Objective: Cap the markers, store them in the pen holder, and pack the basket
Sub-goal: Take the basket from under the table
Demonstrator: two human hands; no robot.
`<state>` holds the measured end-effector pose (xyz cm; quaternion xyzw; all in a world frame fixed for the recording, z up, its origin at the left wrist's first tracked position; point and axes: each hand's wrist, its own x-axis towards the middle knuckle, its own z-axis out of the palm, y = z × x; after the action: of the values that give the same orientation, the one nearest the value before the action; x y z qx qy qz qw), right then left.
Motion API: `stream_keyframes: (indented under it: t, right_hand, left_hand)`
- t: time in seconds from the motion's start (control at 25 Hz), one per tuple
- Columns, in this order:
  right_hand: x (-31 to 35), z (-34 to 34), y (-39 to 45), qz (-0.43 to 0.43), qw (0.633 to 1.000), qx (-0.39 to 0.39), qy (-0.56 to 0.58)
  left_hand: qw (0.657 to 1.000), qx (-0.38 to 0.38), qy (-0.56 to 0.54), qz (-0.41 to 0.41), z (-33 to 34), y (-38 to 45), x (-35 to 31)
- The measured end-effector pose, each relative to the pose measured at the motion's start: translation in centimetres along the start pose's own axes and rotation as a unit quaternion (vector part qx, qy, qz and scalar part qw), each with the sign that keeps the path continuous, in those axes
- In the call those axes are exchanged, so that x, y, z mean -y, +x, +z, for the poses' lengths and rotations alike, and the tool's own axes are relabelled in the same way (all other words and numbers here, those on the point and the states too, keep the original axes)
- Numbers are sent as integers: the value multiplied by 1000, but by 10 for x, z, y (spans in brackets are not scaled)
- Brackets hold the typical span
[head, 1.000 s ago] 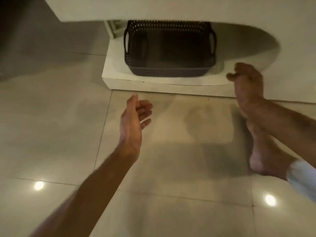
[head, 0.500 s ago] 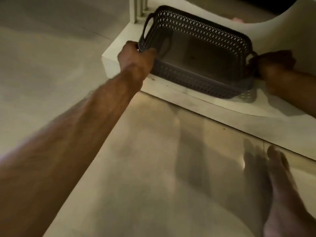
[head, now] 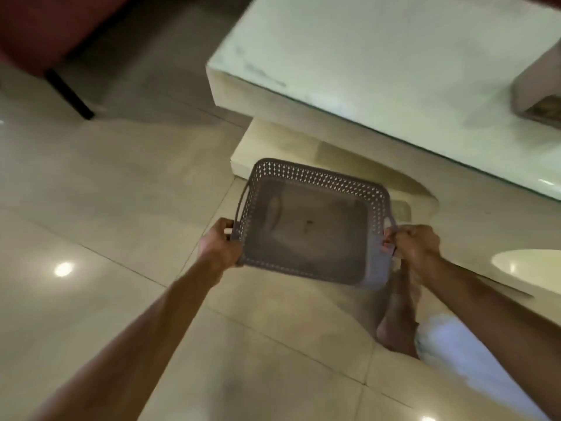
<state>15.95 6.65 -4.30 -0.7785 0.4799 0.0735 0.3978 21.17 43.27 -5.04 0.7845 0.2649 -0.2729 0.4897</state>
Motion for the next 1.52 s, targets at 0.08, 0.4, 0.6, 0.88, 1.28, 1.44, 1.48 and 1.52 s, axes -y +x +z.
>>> stream_keyframes:
  t: [0.08, 0.4, 0.6, 0.88, 1.28, 1.44, 1.48, 1.52]
  right_hand:
    - [2, -22, -49, 41, 996, 65, 38]
    - [63, -137, -194, 115, 958, 205, 166]
    - [146, -200, -164, 65, 953, 218, 201]
    - [238, -236, -26, 47, 962, 192, 189]
    - [281, -249, 119, 135, 939, 177, 262]
    - [292, -253, 139, 129, 947, 160, 245]
    - [292, -254, 140, 113, 957, 152, 218]
    - [291, -256, 138, 78, 971, 145, 173]
  left_hand:
    - [998, -19, 36, -40, -38, -47, -12]
    - [997, -47, 48, -44, -159, -206, -113]
    - [991, -25, 112, 66, -170, -215, -228]
    - [977, -28, 160, 137, -96, -126, -354]
    - [988, 14, 140, 68, 25, -32, -428]
    - [989, 5, 142, 38, 52, -16, -441]
    - [988, 1, 150, 34, 55, -15, -441]
    - [986, -4, 165, 28, 57, -15, -440]
